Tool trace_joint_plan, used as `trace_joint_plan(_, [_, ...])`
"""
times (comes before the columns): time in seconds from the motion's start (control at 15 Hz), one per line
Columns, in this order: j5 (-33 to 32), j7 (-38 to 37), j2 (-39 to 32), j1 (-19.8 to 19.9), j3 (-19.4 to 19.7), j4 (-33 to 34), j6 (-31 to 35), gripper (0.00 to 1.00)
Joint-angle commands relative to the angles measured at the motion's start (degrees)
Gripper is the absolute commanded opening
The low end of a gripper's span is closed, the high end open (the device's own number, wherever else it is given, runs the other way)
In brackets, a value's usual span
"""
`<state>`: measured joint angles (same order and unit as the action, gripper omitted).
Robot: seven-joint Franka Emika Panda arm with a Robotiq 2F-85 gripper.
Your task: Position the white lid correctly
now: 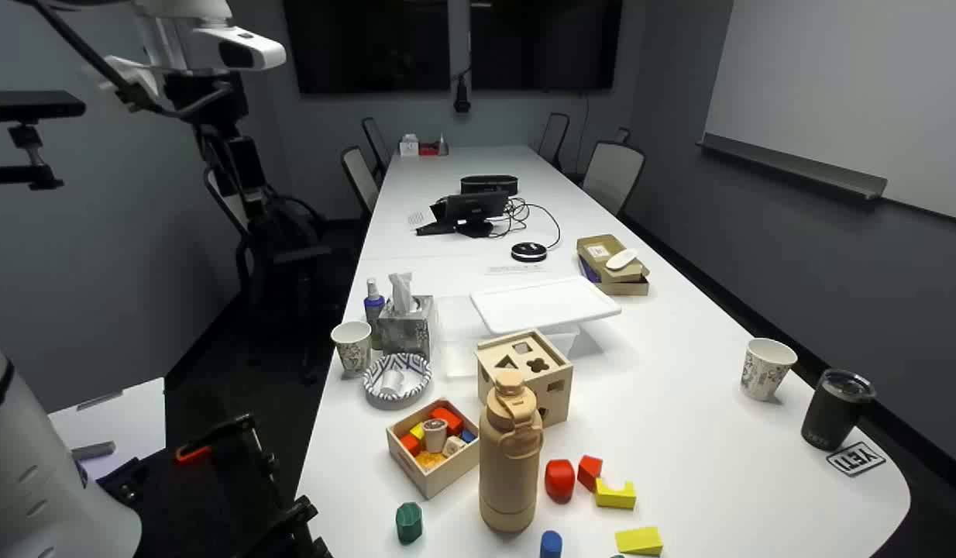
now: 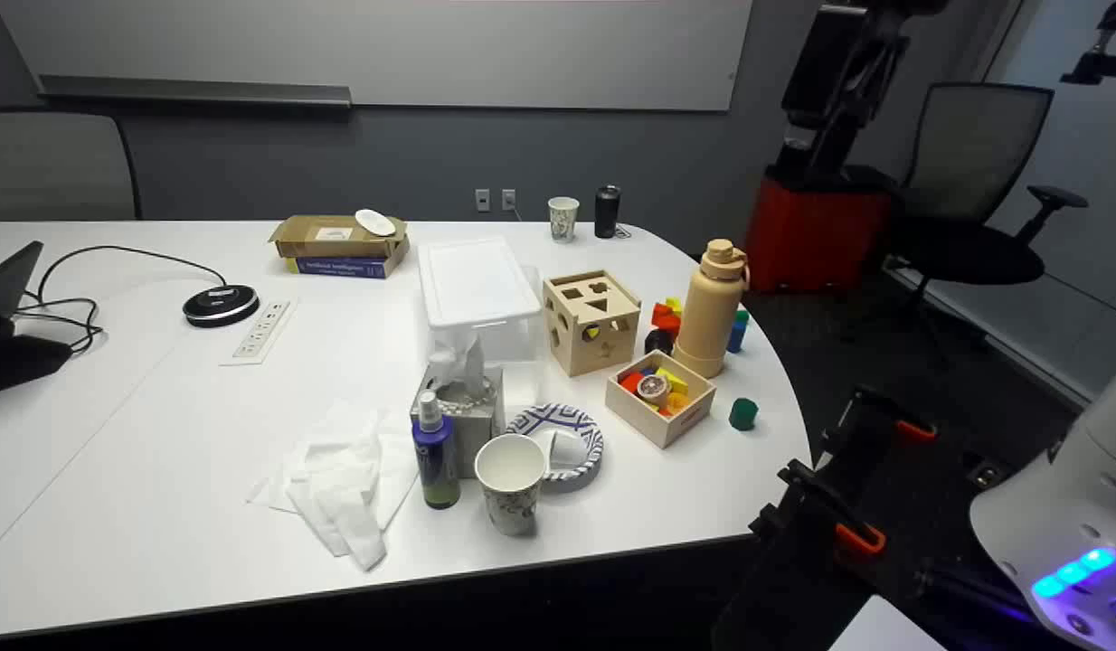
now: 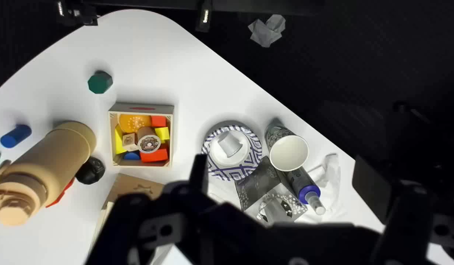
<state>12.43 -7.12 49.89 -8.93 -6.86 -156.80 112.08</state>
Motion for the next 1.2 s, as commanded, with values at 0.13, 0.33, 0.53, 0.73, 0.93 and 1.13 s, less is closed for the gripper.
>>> trace_joint_plan(0.13, [0.2,0.2,0.0,0.3,-0.2,0.1,-0.2,1.0])
trace_joint_plan(0.33, [-1.8,3.3,-7.4,2.3,2.4,5.5,-1.3,1.0])
trace_joint_plan(0.53, [-5.7,7.5,-16.6,4.4,5.4,14.7,-3.7,1.0])
trace_joint_plan(0.73, [-8.6,14.2,-26.0,4.3,7.8,24.5,-10.1,1.0])
trace_joint_plan(0.93, [-11.5,19.8,-36.2,4.3,8.4,34.6,-15.3,1.0])
trace_joint_plan(1.13, [-15.1,25.7,-46.7,4.5,7.9,44.4,-18.6,1.0])
